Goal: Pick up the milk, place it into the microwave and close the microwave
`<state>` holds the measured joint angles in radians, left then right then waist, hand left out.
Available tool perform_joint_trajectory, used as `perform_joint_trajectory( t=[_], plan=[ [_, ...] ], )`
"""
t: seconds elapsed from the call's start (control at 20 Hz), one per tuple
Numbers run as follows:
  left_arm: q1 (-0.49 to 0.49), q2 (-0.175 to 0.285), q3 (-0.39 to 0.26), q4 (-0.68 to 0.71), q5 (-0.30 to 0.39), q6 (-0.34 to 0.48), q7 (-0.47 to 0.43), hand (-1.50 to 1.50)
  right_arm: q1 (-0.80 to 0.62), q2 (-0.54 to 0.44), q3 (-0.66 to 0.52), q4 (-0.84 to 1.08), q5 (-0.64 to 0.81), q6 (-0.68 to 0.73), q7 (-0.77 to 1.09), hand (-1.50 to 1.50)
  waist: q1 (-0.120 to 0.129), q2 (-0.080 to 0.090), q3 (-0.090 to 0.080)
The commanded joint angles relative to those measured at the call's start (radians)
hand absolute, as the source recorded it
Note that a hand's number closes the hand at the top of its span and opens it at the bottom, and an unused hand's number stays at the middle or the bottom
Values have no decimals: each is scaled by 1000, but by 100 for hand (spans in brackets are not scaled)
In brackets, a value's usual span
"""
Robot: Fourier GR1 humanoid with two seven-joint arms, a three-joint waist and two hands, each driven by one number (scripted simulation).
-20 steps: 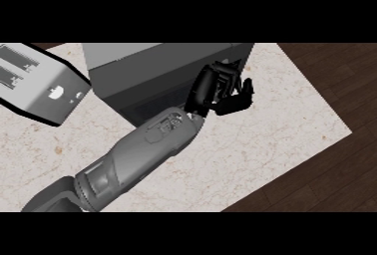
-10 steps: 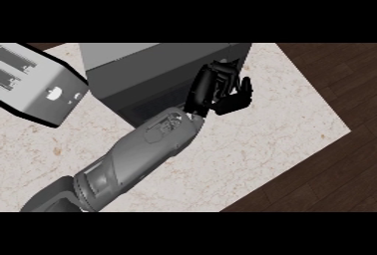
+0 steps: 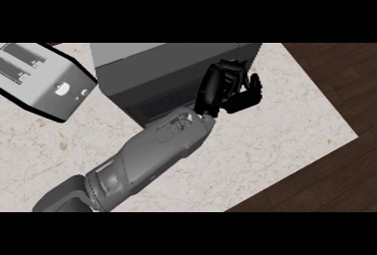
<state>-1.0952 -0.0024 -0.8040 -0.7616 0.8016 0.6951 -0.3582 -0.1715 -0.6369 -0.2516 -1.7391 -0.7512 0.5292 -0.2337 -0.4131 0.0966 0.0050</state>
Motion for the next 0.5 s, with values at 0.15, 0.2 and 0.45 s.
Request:
perform_joint_trajectory(
  t=[0.15,0.2,0.45],
  plan=[
    [20,35,46,151,47,11,-2,150,3,-35,-58,-4,-24,-19,11,-150,67,6,-5],
    [22,50,40,156,55,-5,1,150,17,-38,-68,-2,-29,-17,12,-150,62,7,-4],
    [17,84,3,177,77,-67,3,150,27,-41,-89,-14,-51,-23,14,-150,95,14,-4]
  ],
)
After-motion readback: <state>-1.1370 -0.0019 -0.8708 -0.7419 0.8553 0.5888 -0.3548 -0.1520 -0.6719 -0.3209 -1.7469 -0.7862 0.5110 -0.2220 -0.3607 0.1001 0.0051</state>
